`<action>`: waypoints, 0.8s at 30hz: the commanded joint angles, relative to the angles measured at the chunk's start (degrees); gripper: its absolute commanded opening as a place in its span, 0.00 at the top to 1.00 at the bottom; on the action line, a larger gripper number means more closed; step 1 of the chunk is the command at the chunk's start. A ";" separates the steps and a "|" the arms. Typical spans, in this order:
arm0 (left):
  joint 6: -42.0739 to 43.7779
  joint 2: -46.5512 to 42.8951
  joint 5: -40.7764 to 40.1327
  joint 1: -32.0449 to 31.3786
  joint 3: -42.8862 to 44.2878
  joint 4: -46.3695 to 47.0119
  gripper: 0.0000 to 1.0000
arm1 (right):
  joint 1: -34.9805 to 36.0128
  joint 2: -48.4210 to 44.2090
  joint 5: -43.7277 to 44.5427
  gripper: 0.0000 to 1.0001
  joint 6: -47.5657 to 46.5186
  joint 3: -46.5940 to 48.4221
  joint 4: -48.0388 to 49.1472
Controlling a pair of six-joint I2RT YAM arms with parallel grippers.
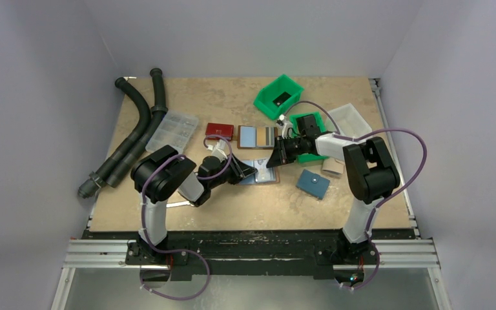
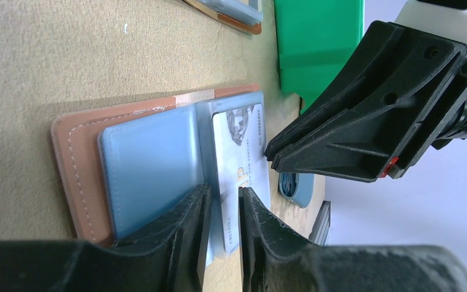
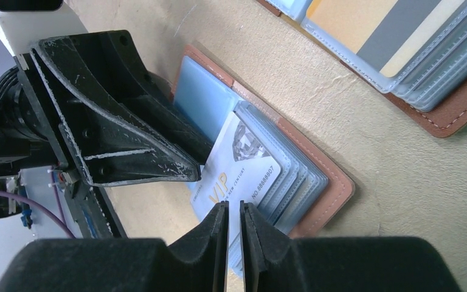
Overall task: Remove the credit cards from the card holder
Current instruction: Remove the credit card from the card holder.
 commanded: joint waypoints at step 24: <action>-0.54 2.58 1.67 0.32 0.17 0.55 0.65 | 1.38 2.16 8.60 0.81 2.25 1.03 -0.85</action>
